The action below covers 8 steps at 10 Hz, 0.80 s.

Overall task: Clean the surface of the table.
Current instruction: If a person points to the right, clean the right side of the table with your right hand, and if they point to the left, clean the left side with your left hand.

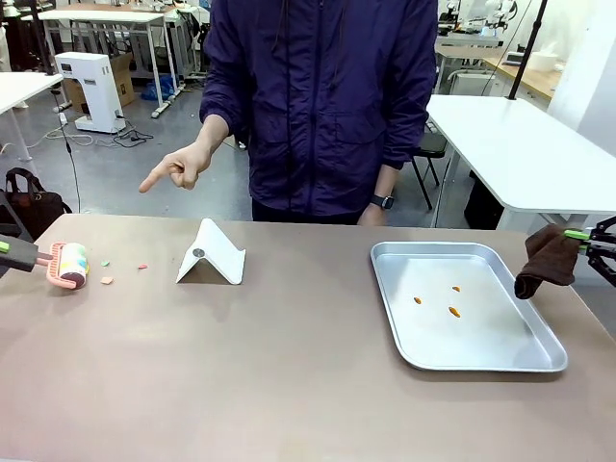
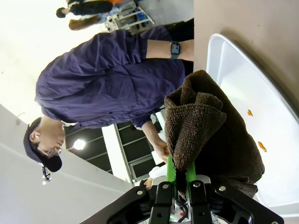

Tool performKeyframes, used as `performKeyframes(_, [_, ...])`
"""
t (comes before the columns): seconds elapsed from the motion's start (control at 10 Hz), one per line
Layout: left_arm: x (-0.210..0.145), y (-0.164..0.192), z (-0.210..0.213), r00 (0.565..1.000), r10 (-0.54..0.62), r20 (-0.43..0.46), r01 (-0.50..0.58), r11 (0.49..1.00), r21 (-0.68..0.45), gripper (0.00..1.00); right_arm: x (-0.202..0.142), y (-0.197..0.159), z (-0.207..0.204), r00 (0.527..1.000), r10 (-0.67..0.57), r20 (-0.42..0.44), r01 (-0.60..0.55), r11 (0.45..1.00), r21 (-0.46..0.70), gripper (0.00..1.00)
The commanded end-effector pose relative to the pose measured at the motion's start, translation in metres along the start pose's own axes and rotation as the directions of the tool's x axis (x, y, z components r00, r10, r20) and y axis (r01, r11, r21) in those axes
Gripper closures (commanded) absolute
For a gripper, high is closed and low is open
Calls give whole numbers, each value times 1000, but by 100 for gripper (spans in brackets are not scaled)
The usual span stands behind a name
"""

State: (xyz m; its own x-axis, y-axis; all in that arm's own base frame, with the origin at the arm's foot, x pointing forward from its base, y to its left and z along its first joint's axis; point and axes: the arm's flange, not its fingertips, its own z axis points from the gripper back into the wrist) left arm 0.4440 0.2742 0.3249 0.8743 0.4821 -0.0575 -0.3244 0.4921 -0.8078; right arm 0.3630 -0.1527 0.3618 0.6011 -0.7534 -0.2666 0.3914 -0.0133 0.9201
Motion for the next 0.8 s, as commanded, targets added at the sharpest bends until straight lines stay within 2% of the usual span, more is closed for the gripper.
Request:
performKeyframes(0.0, [18,0,-18,997,40,-63,-36,996,76,78,-2,4,3,1000,-4,-13,4,1000,1,100])
performKeyframes(0.2, [23,-13,-43,995,32,-99,-23,996,91,78,-2,4,3,1000,-4,-13,4,1000,1,100])
performKeyframes(0.7, [8,-34,-110,974,-12,-225,45,989,140,78,-2,4,3,1000,-4,-13,4,1000,1,100])
